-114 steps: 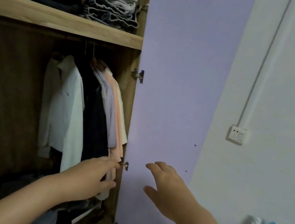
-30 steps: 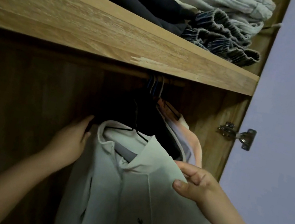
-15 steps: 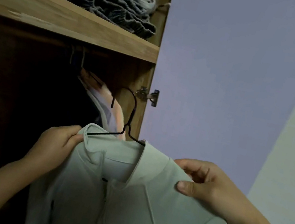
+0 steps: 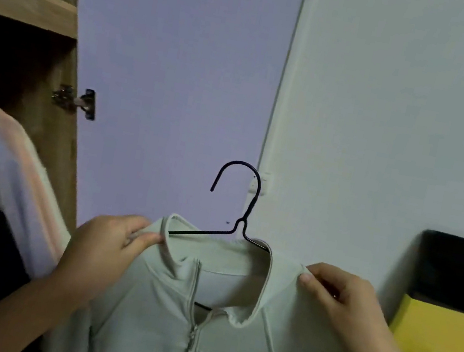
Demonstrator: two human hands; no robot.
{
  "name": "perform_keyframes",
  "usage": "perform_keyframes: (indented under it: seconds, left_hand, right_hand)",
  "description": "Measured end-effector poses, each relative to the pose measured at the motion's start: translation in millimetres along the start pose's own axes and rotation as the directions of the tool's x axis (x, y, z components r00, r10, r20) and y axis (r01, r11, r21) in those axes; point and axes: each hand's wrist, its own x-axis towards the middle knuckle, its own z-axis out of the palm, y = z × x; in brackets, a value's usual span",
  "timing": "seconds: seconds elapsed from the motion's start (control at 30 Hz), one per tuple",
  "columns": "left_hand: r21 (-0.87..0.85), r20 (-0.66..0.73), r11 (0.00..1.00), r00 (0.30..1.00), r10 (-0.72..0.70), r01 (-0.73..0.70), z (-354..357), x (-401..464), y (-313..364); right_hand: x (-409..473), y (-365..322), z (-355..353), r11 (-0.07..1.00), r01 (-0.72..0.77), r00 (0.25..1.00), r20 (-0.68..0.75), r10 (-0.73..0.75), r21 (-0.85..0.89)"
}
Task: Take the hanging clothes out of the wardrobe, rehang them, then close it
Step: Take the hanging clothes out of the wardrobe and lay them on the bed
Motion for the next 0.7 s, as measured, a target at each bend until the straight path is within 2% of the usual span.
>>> perform_keyframes:
  seconds: [0.13,0.33,0.5,0.7]
  left_hand:
    - [-0.180,0.151,0.979,0.980,0.127,-0.099,45,24,29]
    - [-0.479,0.286,0.863,0.900,0.328,-0.162,103,49,91]
    - [-0.635,0.351,0.757,0.816,0.460,-0.153,150,49,152]
    - [-0.746,0.387,0.646,0.685,0.617,-0.160,193,28,232]
  right_hand:
    - [-27,25,-32,0.986,-0.132,0.967,-0.233,0.106,-0.100]
    - [-73,43,-74,0.928,-0.316,0.857,-0.479,0.189,-0.198]
    - [-126,50,-103,0.843,-0.482,0.718,-0.660,0.222,-0.240]
    - [-199,54,-140,0.694,-0.677,0.558,-0.786,0.267,-0.244]
